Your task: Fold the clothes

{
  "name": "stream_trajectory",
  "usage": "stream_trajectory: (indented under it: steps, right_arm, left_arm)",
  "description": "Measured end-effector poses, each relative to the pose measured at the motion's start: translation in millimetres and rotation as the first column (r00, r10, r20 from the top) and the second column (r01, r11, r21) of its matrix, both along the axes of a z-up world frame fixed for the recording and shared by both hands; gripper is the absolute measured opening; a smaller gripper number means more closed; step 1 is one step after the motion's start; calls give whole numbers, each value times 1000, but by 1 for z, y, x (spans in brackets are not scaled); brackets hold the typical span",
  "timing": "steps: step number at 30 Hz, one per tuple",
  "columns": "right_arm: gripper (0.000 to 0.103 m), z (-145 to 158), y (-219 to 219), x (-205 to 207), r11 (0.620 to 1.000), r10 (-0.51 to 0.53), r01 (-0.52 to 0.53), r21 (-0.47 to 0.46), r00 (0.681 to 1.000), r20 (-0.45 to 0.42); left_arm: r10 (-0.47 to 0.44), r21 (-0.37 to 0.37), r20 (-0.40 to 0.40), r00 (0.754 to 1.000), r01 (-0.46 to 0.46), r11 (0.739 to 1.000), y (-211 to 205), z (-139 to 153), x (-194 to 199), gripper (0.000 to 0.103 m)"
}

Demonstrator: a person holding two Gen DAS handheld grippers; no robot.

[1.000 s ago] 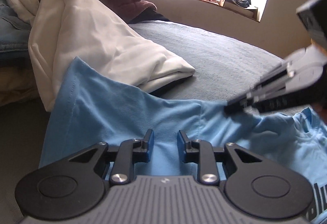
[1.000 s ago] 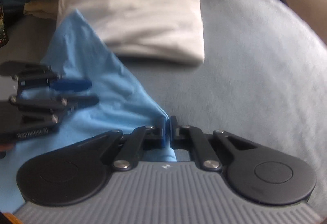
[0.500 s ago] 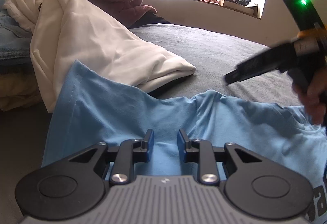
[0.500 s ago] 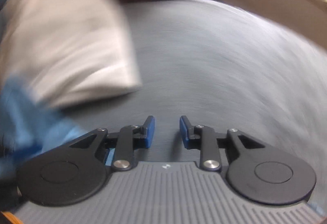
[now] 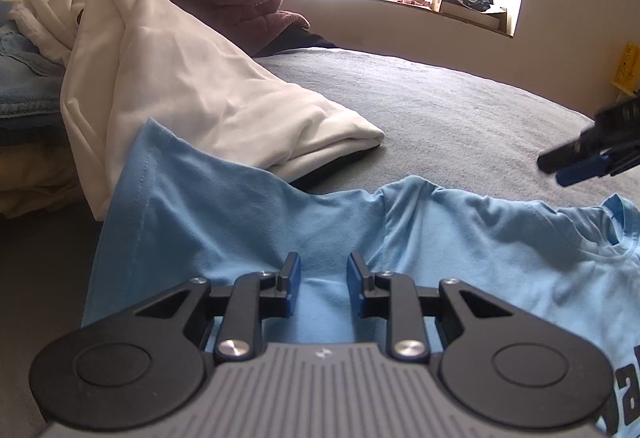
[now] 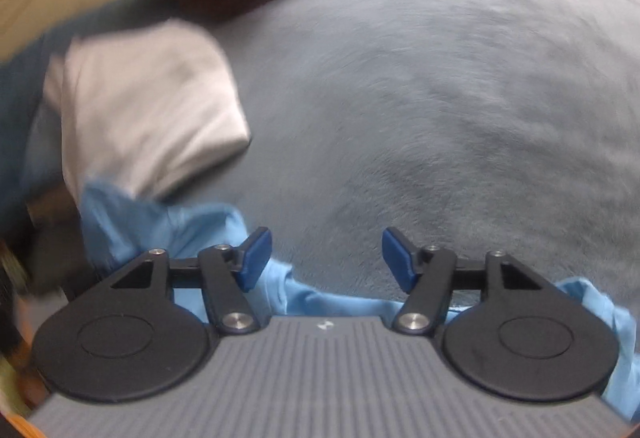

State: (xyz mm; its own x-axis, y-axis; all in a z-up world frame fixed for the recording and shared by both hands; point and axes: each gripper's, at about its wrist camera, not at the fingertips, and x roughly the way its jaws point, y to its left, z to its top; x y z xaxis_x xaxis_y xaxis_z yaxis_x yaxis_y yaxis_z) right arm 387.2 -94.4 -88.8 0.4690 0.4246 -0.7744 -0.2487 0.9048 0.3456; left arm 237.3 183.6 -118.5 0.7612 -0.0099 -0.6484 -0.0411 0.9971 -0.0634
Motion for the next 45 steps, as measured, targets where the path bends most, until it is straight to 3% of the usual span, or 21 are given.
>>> stream_trajectory:
  steps: [3, 4, 5, 6, 8, 10, 15, 17, 18, 19, 21, 24, 26, 27, 31, 37, 39, 45]
  right_arm:
    - [61, -11, 22, -6, 990, 133, -134, -52, 991, -17]
    - [44, -14, 31, -12, 980, 174, -174, -92, 985, -7]
    - [10, -16, 39, -19, 968, 214, -211, -133, 977, 4]
    - [5, -16, 47, -30, 956, 237, -228, -183, 971, 32]
    - [6, -12, 59, -59, 936, 266, -225, -270, 955, 129]
    - [6, -14, 74, -95, 891, 343, -245, -382, 914, 214]
    - [16, -52, 113, -159, 645, 571, -208, -735, 771, 282]
    - [33, -52, 115, -170, 613, 600, -177, -770, 738, 309]
    - [36, -51, 116, -174, 604, 612, -165, -780, 723, 321]
    - [43, -41, 109, -171, 652, 595, -199, -731, 732, 332]
    - [46, -23, 96, -164, 741, 555, -259, -619, 755, 350]
    - [46, 3, 61, -132, 908, 366, -249, -336, 862, 351]
    - [46, 10, 29, -104, 985, 175, -165, -57, 944, 280]
    - [46, 12, 14, -90, 991, 91, -110, 72, 970, 225]
    - [46, -14, 3, -58, 973, 16, -33, 227, 997, 75]
    - [37, -52, -13, -10, 900, -51, 116, 419, 985, -164]
    - [36, -49, -5, -13, 913, -10, 68, 403, 989, -145]
    - [8, -45, 17, -16, 945, 79, -43, 324, 992, -99]
  left_arm:
    - [4, 5, 1, 1000, -4, 1000, -1, 0, 0, 27]
    - [5, 5, 1, 1000, -5, 1000, -1, 0, 0, 27]
    - [6, 3, 1, 1000, -6, 1000, -1, 0, -1, 27]
    - [7, 0, 1, 1000, -7, 1000, -1, 0, -1, 27]
    - [9, -8, 2, 1000, -9, 1000, 1, 0, -1, 27]
    - [10, -11, 3, 1000, -10, 1000, 1, 0, -1, 27]
    - [6, -7, 8, 1000, -6, 1000, 1, -1, -1, 27]
    - [5, -9, 8, 1000, -5, 1000, 1, -1, -1, 27]
    - [5, -10, 8, 1000, -5, 1000, 1, -1, -1, 27]
    - [5, -10, 8, 1000, -5, 1000, 1, -1, -1, 27]
    - [5, -10, 7, 1000, -5, 1000, 1, -1, -1, 27]
    - [6, -8, 7, 1000, -6, 1000, 1, -1, -1, 27]
    - [6, -7, 8, 1000, -6, 1000, 1, -2, -1, 28]
    - [6, -5, 8, 1000, -6, 1000, 0, -2, -1, 28]
    - [7, 0, 6, 1000, -7, 1000, -1, -2, -1, 28]
    - [8, -15, 5, 1000, -8, 1000, 2, -1, -1, 28]
    - [8, -17, 5, 1000, -8, 1000, 2, -1, -1, 28]
    - [9, -26, 11, 1000, -8, 1000, 3, -2, -1, 28]
